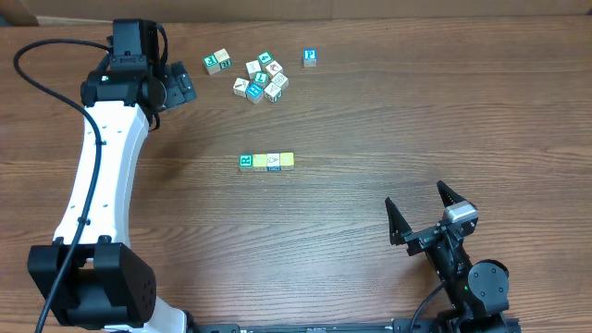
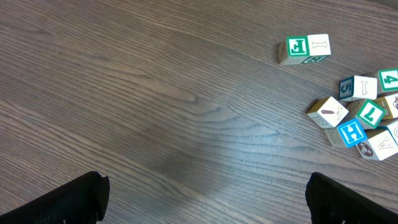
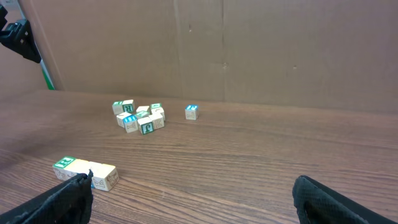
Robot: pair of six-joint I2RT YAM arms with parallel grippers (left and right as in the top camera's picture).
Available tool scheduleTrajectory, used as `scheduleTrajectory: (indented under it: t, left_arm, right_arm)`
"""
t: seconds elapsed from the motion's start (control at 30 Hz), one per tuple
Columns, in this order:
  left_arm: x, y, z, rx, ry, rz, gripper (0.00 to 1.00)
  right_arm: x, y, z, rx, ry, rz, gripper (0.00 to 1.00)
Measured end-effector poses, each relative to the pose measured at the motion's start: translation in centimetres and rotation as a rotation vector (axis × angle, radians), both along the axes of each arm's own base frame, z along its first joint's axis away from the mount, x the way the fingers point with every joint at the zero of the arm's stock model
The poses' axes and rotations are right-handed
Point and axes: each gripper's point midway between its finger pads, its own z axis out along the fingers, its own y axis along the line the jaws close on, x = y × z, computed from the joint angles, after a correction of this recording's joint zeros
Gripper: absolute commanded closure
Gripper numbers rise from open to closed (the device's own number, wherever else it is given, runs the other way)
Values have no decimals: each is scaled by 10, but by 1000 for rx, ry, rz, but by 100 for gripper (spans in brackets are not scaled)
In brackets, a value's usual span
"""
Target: Form a horizontal line
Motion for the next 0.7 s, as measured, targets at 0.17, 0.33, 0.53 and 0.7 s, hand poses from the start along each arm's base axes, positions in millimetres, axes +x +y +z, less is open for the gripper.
scheduleTrajectory:
  t: [0.17,0.33,0.53,0.7]
  left_arm:
    - [-1,3,1,23,3,1,1]
    - [-3,9,1,65,20,0,1]
    - [-25,0,-11,87,132,-38,1]
    - [-33,-16,-20,102,171,-88,1]
  right_arm:
    - [0,0,0,0,0,0,0]
    - [0,0,0,0,0,0,0]
    - [0,0,0,-1,0,0,0]
    - [0,0,0,0,0,0,0]
